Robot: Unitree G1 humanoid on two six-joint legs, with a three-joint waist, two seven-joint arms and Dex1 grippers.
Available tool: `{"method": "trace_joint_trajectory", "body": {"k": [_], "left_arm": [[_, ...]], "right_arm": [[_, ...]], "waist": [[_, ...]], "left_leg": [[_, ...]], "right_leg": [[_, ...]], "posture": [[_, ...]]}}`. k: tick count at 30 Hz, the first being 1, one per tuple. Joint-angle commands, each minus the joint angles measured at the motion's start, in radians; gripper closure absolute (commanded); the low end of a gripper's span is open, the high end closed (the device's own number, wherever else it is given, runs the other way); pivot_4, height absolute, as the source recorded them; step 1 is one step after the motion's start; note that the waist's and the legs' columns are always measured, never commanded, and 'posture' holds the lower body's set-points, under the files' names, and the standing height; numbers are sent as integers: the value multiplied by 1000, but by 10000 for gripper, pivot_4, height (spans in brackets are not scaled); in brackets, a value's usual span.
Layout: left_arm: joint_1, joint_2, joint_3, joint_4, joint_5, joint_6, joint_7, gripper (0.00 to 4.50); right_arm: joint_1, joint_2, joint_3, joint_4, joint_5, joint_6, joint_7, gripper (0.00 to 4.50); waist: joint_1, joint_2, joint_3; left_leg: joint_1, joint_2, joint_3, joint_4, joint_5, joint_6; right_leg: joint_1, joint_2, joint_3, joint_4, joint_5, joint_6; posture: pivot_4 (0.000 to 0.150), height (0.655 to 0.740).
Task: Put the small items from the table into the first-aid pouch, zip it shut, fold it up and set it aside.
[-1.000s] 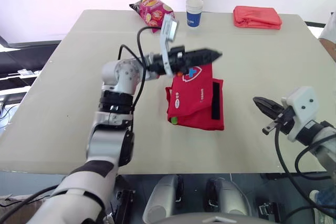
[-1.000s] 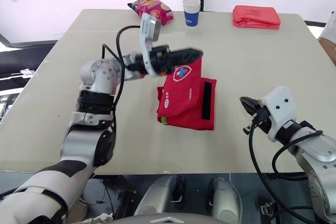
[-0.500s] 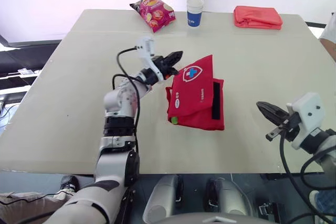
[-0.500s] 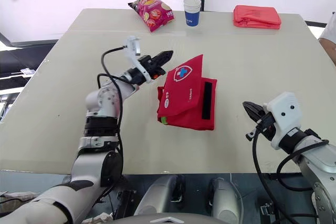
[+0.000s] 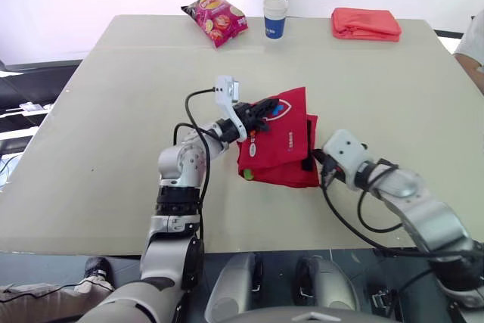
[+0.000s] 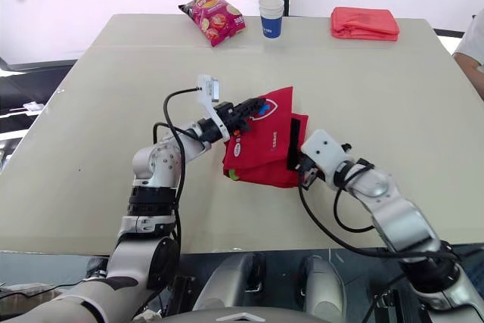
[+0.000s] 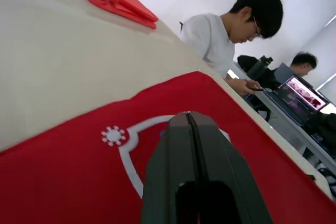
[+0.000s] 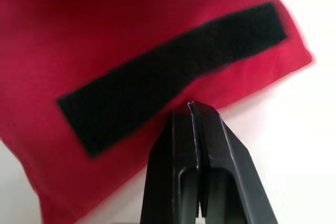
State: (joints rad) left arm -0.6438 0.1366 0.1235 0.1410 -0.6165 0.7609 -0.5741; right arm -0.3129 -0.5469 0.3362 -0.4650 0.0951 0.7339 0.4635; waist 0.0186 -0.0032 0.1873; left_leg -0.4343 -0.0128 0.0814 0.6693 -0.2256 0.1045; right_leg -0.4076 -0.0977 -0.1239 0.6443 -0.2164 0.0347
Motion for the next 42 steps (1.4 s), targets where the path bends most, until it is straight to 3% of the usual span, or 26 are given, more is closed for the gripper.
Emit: {"method": "trace_joint_trajectory", "body": {"k": [1, 5, 14, 18, 23, 31, 35, 42], "left_arm": [[8, -22, -51, -5, -4, 24, -18, 44801], [29, -19, -129, 1, 36, 36, -46, 44801], [-2, 47, -358, 131, 278, -48, -87, 44801], [-41, 47, -383, 231, 381, -141, -50, 44801], [-63, 31, -402, 317, 451, -201, -28, 44801], [-14, 95, -490, 314, 570, -342, -99, 44801], [-8, 97, -462, 287, 555, -373, -120, 44801], [36, 103, -314, 76, 377, -297, -201, 44801]], "right_arm": [[-17, 26, 35, -4, -13, -41, 28, 45000], [-23, 60, 29, 6, -14, -43, 35, 45000], [22, 61, -13, -41, -10, -19, 46, 45000], [111, 23, -133, -165, 44, 36, 57, 45000], [243, 20, -394, -363, 272, 109, 131, 45000], [115, 66, -432, -300, 327, 144, 43, 45000], [41, 83, -388, -230, 316, 147, 17, 45000], [-40, 87, -162, 51, 163, 106, -14, 45000]], "waist": [[-1, 0, 0], [-4, 0, -1], [2, -2, -18], [16, -1, -26], [23, 0, -35], [18, 6, -53], [18, 6, -54], [-2, 7, -52]], "left_leg": [[0, 0, 0, 0, 0, 0], [1, 0, 0, -1, 0, 0], [3, 0, -1, -1, -2, -4], [4, 0, -3, -1, -3, -4], [5, -1, -5, -1, -5, -1], [6, -1, -6, -2, -7, 2], [6, -1, -6, -3, -7, 2], [4, -1, -6, -3, -8, 2]], "right_leg": [[0, 0, 0, 0, 0, 0], [0, 0, 1, 0, 1, -1], [2, 0, 0, -1, 1, -3], [5, -2, -3, -3, 0, 0], [6, -4, -5, -4, 0, 0], [7, -4, -5, -5, -3, -3], [7, -5, -5, -6, -3, -3], [6, -5, -7, -6, -2, -4]], "posture": [[1500, 7400], [1500, 7400], [1500, 7400], [1500, 7400], [1500, 7400], [1500, 7400], [1500, 7400], [1500, 7400]]}}
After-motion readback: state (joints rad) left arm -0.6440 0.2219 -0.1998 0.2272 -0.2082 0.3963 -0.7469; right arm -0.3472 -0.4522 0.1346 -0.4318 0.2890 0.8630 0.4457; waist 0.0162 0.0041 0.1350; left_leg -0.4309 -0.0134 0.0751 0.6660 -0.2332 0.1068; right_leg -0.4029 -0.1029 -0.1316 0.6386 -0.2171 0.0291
